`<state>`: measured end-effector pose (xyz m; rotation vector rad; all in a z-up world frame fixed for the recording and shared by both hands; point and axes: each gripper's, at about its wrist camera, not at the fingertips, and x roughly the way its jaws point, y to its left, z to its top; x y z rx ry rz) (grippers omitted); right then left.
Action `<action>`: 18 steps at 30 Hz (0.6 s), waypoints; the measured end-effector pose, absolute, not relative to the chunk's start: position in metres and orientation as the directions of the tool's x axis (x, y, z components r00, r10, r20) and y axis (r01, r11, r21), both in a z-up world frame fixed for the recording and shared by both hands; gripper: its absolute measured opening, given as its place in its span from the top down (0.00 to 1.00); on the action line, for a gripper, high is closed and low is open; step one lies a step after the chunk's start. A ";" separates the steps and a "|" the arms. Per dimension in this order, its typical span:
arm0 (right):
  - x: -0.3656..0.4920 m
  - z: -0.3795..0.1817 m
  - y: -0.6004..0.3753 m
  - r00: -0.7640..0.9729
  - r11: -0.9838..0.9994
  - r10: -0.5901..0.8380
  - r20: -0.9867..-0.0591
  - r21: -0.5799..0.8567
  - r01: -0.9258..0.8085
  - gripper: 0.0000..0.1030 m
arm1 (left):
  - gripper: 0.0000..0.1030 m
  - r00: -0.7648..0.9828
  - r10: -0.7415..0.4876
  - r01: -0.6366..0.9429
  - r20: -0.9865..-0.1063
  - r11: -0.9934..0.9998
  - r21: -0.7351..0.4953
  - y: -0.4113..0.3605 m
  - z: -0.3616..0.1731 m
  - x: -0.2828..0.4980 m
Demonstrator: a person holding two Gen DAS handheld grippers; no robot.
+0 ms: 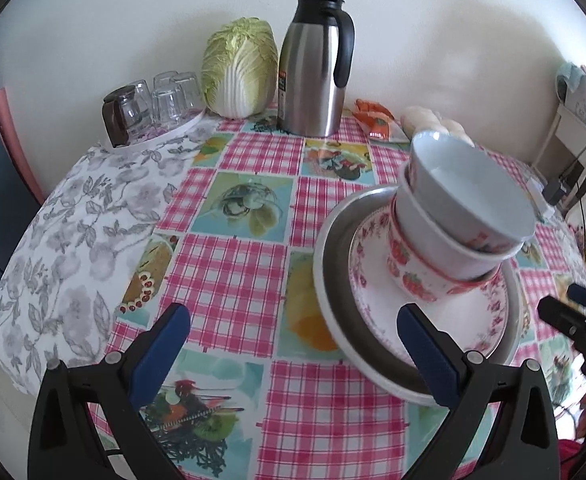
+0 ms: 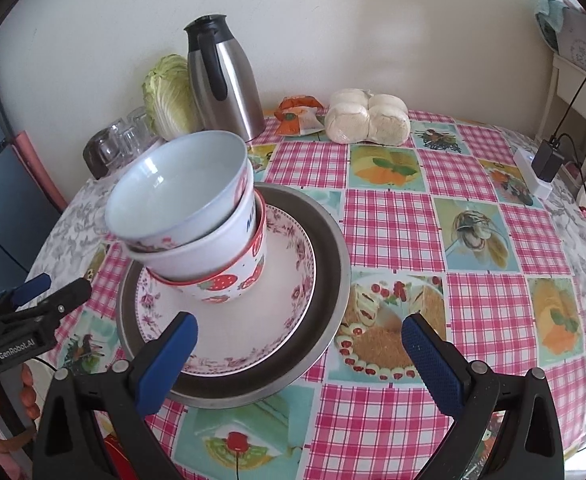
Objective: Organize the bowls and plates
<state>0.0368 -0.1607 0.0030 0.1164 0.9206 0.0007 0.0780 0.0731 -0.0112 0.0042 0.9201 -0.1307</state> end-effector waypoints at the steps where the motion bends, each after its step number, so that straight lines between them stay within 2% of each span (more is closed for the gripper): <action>1: 0.036 0.003 -0.160 0.605 0.994 0.049 -0.795 0.097 0.047 0.00 | 0.00 0.597 -0.105 0.130 -0.796 0.991 -0.033 0.071 -0.013 0.077; 18: 0.037 -0.017 -0.146 0.555 0.999 0.038 -0.831 0.040 -0.008 0.00 | 0.00 0.545 -0.120 0.279 -0.830 0.959 0.045 0.034 -0.028 0.073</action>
